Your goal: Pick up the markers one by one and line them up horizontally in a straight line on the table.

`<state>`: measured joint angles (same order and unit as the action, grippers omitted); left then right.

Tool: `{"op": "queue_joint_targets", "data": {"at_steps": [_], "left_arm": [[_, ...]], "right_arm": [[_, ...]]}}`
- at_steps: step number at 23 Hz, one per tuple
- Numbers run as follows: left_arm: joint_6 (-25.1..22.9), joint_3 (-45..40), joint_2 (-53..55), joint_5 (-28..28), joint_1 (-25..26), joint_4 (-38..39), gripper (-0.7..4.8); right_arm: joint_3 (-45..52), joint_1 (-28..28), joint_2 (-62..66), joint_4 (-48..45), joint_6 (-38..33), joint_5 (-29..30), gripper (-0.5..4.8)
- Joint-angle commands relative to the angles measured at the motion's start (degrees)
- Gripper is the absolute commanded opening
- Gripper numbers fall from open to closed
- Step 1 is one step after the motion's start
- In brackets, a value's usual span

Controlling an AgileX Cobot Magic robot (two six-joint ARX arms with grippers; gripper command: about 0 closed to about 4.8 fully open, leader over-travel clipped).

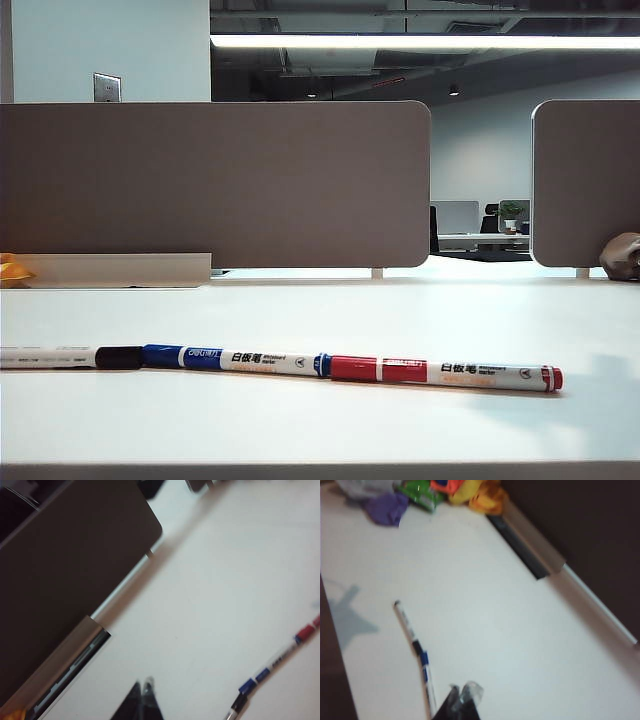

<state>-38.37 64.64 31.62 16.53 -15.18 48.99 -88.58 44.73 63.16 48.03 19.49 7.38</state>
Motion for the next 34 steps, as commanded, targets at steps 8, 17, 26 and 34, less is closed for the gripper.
{"op": "queue_joint_targets", "data": {"at_steps": [8,17,26,34], "left_arm": [[11.06,-5.46,-8.72,0.44,0.04,-2.73,-0.06],[22.77,-26.4,-14.6,1.75,0.07,-23.08,-0.06],[32.68,-43.52,-14.62,3.45,0.07,-43.39,-0.06],[34.12,-50.25,-14.62,3.19,0.07,-45.62,-0.06]], "right_arm": [[21.99,0.0,-18.8,-23.47,-7.17,-2.69,-0.02],[45.38,0.0,-40.26,-33.4,-11.39,-11.41,-0.01],[61.33,0.0,-48.72,-39.69,-12.31,-13.68,-0.01],[72.17,0.02,-48.85,-48.81,-14.19,-11.69,-0.01]]}}
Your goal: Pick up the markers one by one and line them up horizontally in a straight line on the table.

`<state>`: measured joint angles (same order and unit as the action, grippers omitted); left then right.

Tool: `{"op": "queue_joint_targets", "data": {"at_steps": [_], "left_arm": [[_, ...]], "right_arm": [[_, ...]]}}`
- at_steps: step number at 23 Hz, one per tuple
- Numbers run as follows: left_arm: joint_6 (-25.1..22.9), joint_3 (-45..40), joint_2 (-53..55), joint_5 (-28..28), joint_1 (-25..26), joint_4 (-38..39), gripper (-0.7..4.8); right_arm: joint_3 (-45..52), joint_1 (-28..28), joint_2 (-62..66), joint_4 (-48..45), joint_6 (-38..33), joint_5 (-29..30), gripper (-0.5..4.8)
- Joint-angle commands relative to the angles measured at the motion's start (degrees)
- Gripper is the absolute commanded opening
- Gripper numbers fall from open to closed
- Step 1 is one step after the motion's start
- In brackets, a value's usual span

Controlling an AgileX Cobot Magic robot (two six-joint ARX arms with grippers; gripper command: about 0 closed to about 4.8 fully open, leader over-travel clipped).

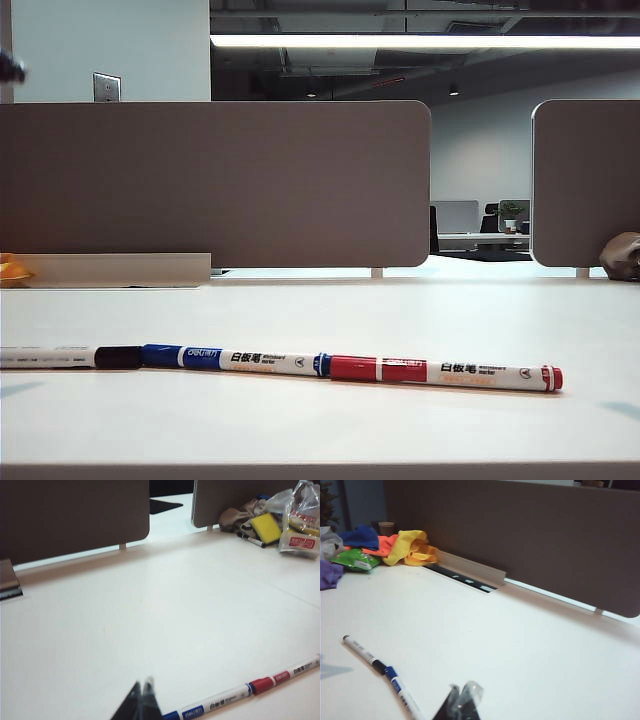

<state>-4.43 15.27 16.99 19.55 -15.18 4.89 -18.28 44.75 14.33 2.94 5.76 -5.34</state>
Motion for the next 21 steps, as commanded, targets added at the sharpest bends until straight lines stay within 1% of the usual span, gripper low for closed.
{"op": "queue_joint_targets", "data": {"at_steps": [1,4,6,7,10,12,13,18,21], "left_arm": [[0.17,-1.31,0.02,-0.28,0.07,-1.62,-0.06],[0.2,-3.23,0.02,-1.7,0.07,-3.32,-0.06],[0.42,-7.54,0.04,-1.75,0.07,-9.38,-0.06],[0.46,-9.84,0.02,-1.75,0.07,-12.41,-0.06],[1.92,-12.66,0.02,-2.03,0.09,-14.91,-0.06],[3.23,-14.38,0.02,-2.95,0.09,-15.37,-0.06],[3.34,-14.86,0.02,-3.06,0.09,-14.14,-0.06],[3.34,-14.86,0.02,-3.3,0.09,-12.9,-0.06],[3.37,-14.84,0.02,-4.96,0.09,-12.5,-0.06]], "right_arm": [[2.93,0.0,-0.02,-3.74,-0.46,1.01,-0.01],[5.57,-0.02,-0.02,-3.69,-0.46,1.01,-0.01],[8.31,-0.02,-0.02,-4.33,-0.46,0.98,-0.01],[9.84,-0.04,-0.02,-6.08,-0.46,0.96,-0.01],[12.17,-0.09,-0.02,-9.73,-0.5,0.68,-0.01],[13.81,-0.09,-0.02,-11.8,-1.68,0.35,-0.01],[14.82,-0.07,-0.07,-12.59,-1.86,0.33,-0.01],[16.79,-0.09,-0.04,-12.63,-3.41,0.31,-0.01],[17.35,-0.09,-0.02,-12.52,-3.39,0.11,-0.01]]}}
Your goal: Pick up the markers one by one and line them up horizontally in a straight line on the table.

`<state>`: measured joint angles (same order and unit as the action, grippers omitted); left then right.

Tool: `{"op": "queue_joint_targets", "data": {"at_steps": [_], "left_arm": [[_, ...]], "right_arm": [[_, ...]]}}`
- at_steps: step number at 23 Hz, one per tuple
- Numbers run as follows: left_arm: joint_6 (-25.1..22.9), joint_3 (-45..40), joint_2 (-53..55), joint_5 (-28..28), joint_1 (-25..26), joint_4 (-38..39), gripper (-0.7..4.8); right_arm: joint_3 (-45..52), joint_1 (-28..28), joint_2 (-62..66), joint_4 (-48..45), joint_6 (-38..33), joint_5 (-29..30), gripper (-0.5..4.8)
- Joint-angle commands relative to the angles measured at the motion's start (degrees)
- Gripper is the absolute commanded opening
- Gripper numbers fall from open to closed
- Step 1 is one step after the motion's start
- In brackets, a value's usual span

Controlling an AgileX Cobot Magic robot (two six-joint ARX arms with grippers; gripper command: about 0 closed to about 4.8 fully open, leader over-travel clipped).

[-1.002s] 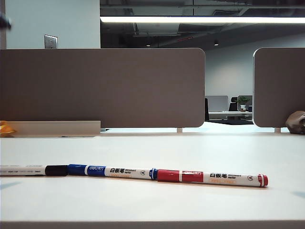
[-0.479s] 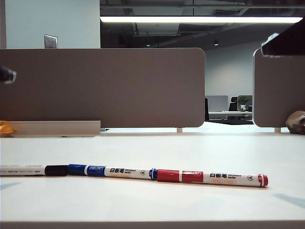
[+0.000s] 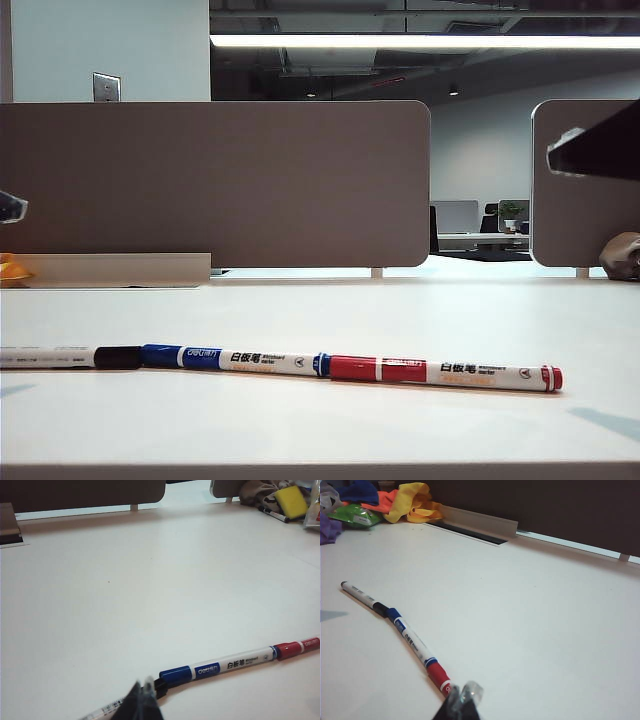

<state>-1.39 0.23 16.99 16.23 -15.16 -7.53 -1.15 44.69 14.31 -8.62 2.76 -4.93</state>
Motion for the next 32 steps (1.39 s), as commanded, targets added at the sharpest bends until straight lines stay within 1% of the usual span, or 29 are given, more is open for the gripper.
{"op": "queue_joint_targets", "data": {"at_steps": [1,4,11,15,17,18,19,27,29,30,32], "left_arm": [[0.31,0.2,0.02,-2.36,0.07,0.11,-0.06],[0.31,0.2,0.02,-3.54,0.07,0.35,-0.06],[0.35,0.2,0.02,-3.52,0.07,1.2,-0.06],[0.28,0.2,0.02,-3.54,0.07,1.49,-0.06],[-1.11,0.2,0.02,-3.56,0.07,2.03,-0.06],[-3.69,0.2,0.02,-3.61,0.07,2.8,-0.06],[-4.7,0.2,0.02,-3.63,0.07,3.23,-0.06],[-4.31,0.2,0.02,-3.52,0.07,6.1,-0.06],[-2.89,0.2,0.02,-3.28,0.07,6.21,-0.06],[-0.94,0.2,0.02,-2.99,0.07,6.23,-0.06],[-0.57,0.2,0.02,-2.95,0.07,7.19,-0.06]], "right_arm": [[0.46,-0.02,-0.02,-0.79,-0.42,-0.35,-0.01],[0.68,-0.02,0.0,1.62,-0.42,-0.35,-0.01],[1.05,0.04,0.0,8.07,-0.42,0.81,-0.01],[1.03,0.0,-0.02,11.98,-0.39,0.52,-0.01],[1.03,0.0,-0.02,13.84,-0.39,-0.22,-0.01],[1.03,0.0,-0.02,15.12,-0.37,-1.6,-0.01],[1.03,-0.02,-0.02,15.87,-0.5,-2.84,-0.01],[1.03,0.0,-0.04,16.04,-1.09,-3.08,-0.01],[1.03,0.0,-0.02,16.06,-1.09,-2.89,-0.01],[1.03,0.02,-0.02,16.09,-1.09,-2.89,-0.01],[1.03,0.04,-0.04,16.06,-1.09,-2.91,-0.01]]}}
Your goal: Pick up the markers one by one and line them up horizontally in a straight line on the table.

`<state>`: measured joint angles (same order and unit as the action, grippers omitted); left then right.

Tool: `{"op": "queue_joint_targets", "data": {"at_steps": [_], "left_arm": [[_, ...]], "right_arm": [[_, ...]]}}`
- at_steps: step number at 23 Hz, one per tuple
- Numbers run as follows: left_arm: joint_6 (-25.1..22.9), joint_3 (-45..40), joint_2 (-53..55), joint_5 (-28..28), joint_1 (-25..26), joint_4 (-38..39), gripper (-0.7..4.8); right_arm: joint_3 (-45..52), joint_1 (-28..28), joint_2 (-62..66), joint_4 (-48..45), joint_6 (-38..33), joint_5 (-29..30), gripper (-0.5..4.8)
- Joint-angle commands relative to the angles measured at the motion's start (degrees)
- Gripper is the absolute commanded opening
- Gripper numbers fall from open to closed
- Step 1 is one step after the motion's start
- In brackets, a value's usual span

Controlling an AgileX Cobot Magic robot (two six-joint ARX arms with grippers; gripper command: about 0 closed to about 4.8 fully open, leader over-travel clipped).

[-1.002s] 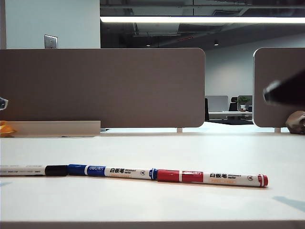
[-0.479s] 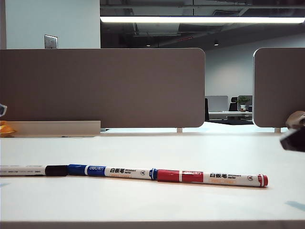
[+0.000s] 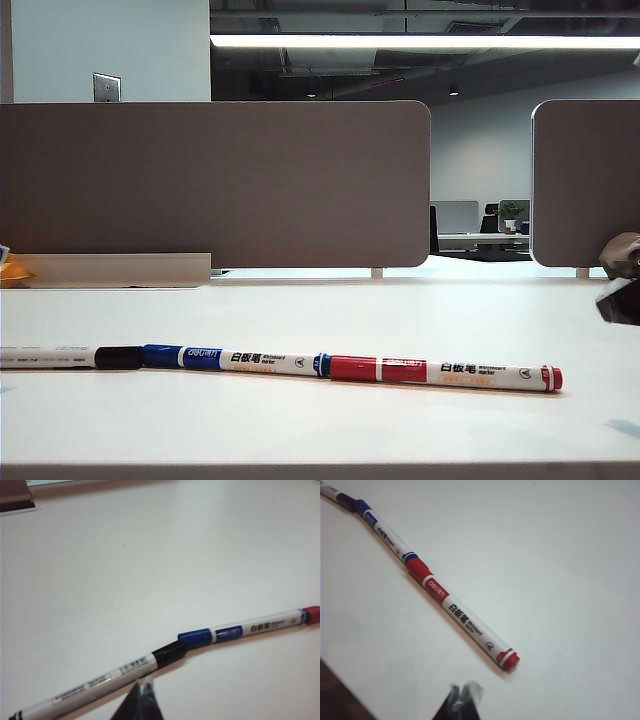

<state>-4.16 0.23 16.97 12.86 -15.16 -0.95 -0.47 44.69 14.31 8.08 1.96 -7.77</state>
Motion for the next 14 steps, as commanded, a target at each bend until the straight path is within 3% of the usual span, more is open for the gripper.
{"op": "queue_joint_targets", "data": {"at_steps": [1,6,14], "left_arm": [[2.25,0.2,0.04,0.31,0.07,1.46,-0.06],[1.18,0.2,0.04,-8.46,0.07,5.6,-0.06],[1.2,0.2,0.04,-8.81,0.07,4.96,-0.06]], "right_arm": [[0.35,0.04,-0.04,-0.61,-0.28,-0.04,-0.01],[0.33,0.02,-0.02,-0.61,-0.28,-0.07,-0.01],[0.35,0.02,-0.07,-0.59,-0.28,-0.07,-0.01]]}}
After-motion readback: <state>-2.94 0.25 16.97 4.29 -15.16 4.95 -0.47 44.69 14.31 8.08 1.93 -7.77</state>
